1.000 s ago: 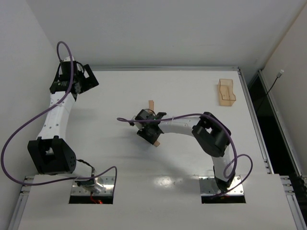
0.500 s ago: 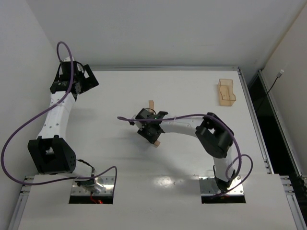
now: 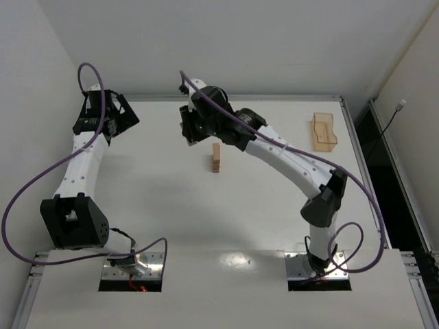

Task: Build the wood block tower

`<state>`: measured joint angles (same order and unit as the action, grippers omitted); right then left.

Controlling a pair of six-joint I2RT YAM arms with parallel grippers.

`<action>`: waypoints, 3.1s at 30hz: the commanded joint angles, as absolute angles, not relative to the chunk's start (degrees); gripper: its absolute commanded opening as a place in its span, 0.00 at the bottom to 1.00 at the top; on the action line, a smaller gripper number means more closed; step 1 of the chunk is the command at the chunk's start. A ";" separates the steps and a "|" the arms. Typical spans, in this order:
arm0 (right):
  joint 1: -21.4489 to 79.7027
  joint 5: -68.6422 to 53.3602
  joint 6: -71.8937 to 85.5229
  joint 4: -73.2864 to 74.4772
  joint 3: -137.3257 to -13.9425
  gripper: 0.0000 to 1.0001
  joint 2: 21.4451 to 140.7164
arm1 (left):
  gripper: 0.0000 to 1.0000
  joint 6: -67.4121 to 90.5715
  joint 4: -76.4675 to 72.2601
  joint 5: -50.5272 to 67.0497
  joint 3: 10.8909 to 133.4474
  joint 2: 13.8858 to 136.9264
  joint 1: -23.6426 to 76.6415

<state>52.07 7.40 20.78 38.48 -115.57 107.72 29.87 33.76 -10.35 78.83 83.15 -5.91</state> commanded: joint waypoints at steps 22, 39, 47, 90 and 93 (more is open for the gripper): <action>39.55 20.83 33.84 46.49 -122.96 0.00 127.88 | 0.99 30.68 31.29 -12.39 79.54 83.23 -5.27; 38.41 13.71 36.65 45.97 -118.74 0.00 126.74 | 0.99 30.67 31.29 -12.39 79.01 83.76 -5.27; 38.41 12.57 36.65 45.44 -118.74 0.00 127.88 | 0.99 30.67 31.29 -12.39 79.01 83.76 -5.27; 38.41 11.60 34.54 44.91 -116.10 0.54 128.41 | 0.99 30.67 31.29 -10.81 79.54 84.29 -5.27; 38.41 11.60 34.54 44.91 -116.10 0.58 128.41 | 0.99 30.67 30.76 -10.81 79.54 84.81 -5.27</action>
